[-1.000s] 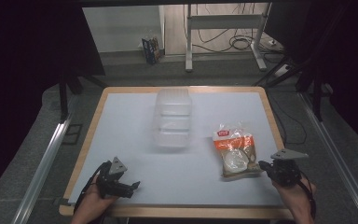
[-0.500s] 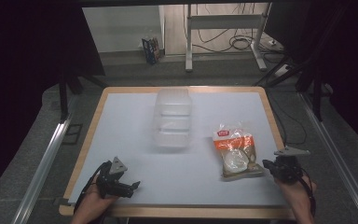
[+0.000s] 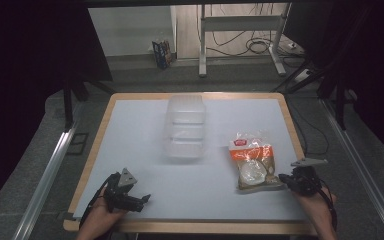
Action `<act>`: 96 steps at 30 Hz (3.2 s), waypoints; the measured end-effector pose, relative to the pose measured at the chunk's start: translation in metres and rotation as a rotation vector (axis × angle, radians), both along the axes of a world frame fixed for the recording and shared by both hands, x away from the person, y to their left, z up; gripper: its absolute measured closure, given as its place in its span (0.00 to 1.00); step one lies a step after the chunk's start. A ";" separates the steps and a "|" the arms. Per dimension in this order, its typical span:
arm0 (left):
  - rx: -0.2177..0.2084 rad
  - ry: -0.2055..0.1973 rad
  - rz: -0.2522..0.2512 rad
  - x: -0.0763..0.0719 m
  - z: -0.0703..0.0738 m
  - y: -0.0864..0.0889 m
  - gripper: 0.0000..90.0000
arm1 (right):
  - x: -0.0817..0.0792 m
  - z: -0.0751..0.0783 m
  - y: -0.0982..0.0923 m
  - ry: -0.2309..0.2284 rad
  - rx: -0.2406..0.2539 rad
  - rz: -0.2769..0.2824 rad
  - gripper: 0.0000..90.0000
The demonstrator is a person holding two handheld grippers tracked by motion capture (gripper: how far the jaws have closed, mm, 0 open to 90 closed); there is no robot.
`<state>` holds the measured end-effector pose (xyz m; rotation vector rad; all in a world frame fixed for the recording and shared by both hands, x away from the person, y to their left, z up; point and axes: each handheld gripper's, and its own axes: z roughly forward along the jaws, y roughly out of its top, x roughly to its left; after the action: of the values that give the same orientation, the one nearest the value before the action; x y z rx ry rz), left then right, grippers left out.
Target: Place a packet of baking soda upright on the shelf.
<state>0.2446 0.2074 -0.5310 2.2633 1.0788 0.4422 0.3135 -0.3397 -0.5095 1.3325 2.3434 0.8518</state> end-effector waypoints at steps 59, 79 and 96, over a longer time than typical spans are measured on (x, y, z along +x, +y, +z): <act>0.004 -0.006 0.002 -0.001 0.000 0.000 0.07 | -0.037 0.006 0.075 0.073 -0.032 0.332 0.92; 0.002 -0.008 0.006 -0.001 0.000 0.000 0.07 | -0.036 0.021 0.013 0.044 -0.005 0.147 0.79; 0.015 -0.008 0.003 -0.001 0.000 -0.002 0.07 | -0.031 0.024 -0.002 -0.019 0.041 0.072 0.47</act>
<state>0.2438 0.2057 -0.5311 2.2717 1.0783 0.4611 0.2820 -0.3417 -0.4856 1.2571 2.3838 0.9338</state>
